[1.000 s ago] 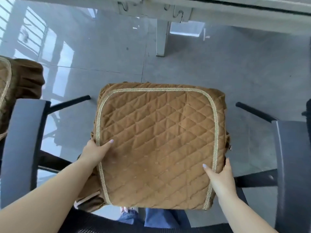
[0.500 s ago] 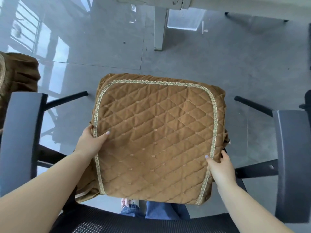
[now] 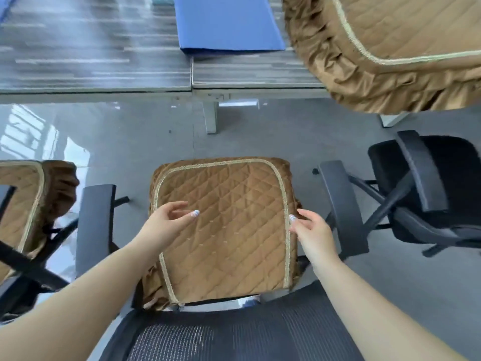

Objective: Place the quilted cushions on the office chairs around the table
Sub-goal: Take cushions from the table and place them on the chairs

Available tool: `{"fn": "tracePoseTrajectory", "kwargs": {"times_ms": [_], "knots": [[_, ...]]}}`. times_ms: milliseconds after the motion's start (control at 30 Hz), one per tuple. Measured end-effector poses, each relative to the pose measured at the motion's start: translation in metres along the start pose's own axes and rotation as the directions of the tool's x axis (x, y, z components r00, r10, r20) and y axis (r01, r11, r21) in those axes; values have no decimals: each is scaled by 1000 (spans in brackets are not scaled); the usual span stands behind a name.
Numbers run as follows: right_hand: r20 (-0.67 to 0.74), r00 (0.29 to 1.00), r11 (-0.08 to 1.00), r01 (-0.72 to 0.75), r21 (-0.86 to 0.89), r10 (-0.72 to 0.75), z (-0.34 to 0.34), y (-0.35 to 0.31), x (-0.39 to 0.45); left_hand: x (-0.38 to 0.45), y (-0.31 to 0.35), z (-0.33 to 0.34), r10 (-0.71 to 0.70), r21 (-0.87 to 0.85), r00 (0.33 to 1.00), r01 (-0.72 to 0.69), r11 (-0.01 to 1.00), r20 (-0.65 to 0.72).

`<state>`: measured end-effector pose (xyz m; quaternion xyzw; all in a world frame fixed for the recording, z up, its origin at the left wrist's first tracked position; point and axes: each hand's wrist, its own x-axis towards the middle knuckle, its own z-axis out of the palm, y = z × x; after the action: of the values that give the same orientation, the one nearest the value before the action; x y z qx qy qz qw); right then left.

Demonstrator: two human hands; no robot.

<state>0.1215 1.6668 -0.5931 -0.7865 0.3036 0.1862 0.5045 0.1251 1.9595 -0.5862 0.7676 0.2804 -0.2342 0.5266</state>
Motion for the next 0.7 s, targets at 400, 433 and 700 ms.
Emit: {"fn": "tracePoseTrajectory", "kwargs": {"times_ms": [400, 433, 700], "knots": [[-44, 984, 953, 177, 247, -172, -168, -35, -166, -174, 85, 39, 186, -98, 970, -172, 980, 158], [-55, 985, 949, 171, 265, -162, -180, -33, -172, -180, 91, 46, 190, -102, 969, -176, 979, 159], [-63, 990, 882, 138, 451, -123, -297, 16, -187, -237, 156, 162, 285, -160, 946, -261, 952, 154]]}}
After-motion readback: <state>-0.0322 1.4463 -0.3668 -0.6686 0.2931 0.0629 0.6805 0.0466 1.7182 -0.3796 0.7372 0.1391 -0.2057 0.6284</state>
